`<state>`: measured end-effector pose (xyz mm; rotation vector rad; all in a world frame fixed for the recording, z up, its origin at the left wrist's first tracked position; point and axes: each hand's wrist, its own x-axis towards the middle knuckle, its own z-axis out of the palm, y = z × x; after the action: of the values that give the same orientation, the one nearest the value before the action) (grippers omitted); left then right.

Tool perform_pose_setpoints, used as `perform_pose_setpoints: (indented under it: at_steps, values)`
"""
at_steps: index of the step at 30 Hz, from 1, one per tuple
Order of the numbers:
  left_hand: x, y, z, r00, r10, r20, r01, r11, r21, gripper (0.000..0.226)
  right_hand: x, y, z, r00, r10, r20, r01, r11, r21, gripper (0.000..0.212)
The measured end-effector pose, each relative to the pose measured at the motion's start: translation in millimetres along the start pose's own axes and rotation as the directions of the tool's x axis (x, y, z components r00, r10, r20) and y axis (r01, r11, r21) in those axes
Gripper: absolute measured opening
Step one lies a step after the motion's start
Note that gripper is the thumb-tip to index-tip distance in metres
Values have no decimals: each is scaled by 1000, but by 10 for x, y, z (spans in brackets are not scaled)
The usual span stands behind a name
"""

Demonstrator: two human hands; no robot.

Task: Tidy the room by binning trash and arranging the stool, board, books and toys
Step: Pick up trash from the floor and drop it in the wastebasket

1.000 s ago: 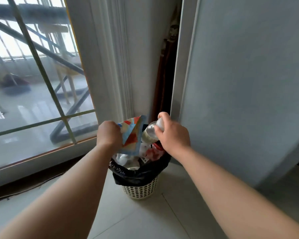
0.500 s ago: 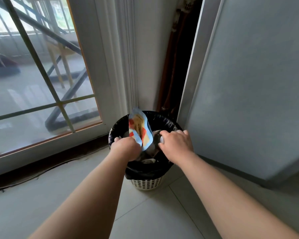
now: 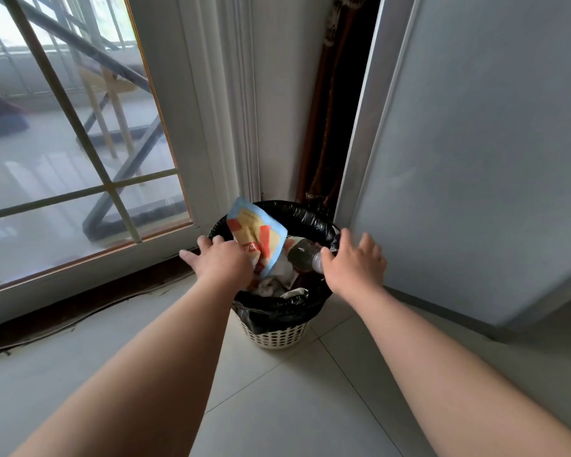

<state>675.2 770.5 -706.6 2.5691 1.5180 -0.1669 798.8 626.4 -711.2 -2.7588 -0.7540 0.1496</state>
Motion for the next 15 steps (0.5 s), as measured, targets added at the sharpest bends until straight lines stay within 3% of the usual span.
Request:
perform_pose_setpoints:
  at_steps: [2, 6, 9, 10, 12, 13, 15]
  values:
    - [-31, -77, -75, 995, -101, -3, 100, 988, -120, 36, -44, -1, 0, 982, 127, 137, -150, 974, 169, 49]
    - [-58, -167, 31, 985, -170, 41, 174, 944, -281, 39, -115, -66, 64, 951, 131, 280, -210, 937, 277, 35]
    - [-68, -132, 157, 988, -150, -34, 136, 958, -252, 76, -91, -95, 114, 953, 137, 271, -216, 933, 289, 39]
    - [-51, -132, 167, 992, -90, -91, 76, 985, -154, 89, -62, -108, 133, 954, 133, 269, -211, 934, 288, 41]
    - [37, -139, 192, 978, 186, -96, -176, 979, 97, 93, -8, -133, 162, 956, 123, 268, -199, 940, 276, 48]
    - [109, -140, 207, 955, 296, -10, -290, 941, 172, 88, 13, -146, 169, 957, 123, 264, -197, 941, 275, 49]
    - [205, -128, 191, 929, 311, 201, -348, 919, 188, 77, 62, -167, 180, 961, 122, 249, -189, 945, 266, 48]
